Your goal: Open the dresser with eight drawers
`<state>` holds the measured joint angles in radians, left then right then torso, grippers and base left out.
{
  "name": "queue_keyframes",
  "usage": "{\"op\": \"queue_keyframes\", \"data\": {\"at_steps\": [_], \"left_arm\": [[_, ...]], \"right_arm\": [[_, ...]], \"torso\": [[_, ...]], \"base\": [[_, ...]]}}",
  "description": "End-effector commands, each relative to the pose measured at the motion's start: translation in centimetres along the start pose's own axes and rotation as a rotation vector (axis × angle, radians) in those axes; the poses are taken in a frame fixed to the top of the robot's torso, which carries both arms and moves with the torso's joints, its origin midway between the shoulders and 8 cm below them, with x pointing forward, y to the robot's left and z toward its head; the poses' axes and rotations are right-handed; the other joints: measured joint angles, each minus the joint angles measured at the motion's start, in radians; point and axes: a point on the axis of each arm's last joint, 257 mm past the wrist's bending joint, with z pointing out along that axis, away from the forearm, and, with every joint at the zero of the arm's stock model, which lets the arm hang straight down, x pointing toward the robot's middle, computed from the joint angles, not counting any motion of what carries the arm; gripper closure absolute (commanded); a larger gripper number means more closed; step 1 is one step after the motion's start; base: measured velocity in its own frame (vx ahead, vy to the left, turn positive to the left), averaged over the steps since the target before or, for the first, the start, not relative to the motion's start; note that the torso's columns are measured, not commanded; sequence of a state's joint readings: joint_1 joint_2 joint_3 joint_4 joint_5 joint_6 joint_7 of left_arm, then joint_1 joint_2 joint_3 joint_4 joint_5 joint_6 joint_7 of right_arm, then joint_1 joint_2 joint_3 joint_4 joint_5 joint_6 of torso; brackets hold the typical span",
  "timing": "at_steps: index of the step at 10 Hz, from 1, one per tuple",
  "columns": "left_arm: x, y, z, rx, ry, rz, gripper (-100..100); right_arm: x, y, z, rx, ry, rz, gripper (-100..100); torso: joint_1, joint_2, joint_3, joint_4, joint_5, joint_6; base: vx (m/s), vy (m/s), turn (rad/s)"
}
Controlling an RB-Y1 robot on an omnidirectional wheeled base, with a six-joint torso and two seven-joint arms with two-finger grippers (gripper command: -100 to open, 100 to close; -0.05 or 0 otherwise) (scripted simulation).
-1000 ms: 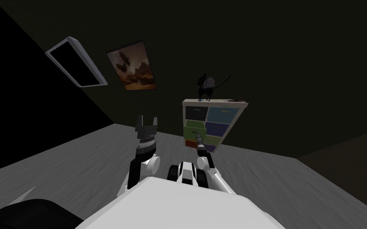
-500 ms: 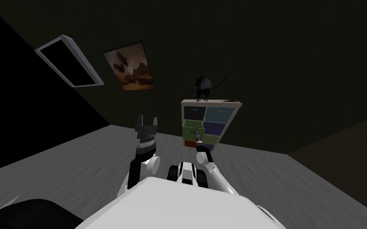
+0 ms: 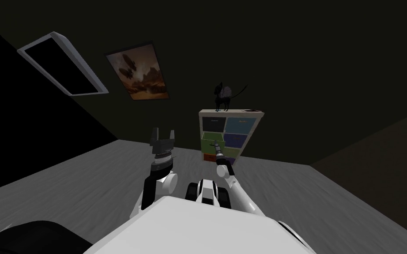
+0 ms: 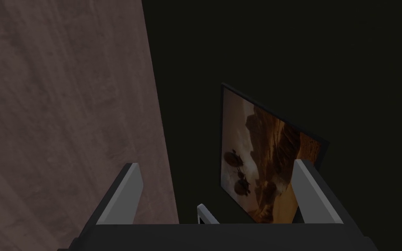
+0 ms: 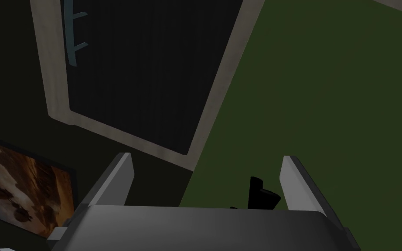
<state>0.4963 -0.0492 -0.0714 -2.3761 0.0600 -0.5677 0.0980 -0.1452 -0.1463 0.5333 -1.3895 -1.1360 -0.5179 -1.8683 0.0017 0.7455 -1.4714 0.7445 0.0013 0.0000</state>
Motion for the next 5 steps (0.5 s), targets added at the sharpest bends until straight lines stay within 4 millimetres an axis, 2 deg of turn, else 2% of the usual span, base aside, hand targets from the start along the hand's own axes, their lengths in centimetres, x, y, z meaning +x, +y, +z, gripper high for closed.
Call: {"op": "queue_keyframes", "data": {"at_steps": [1,5], "left_arm": [[0.00,0.00,0.00,0.000,0.000,0.000,0],[0.00,0.00,0.00,0.000,0.000,0.000,0]], "right_arm": [[-0.06,0.27,-0.12,-0.006,-0.002,-0.001,0],[-0.17,0.75,-0.32,-0.015,-0.006,-0.002,0]], "torso": [[-0.001,-0.002,-0.002,-0.002,0.000,0.000],[-0.002,-0.006,-0.004,-0.005,-0.001,0.000]], "base": [[0.000,0.000,0.000],[0.000,0.000,0.000]]}}
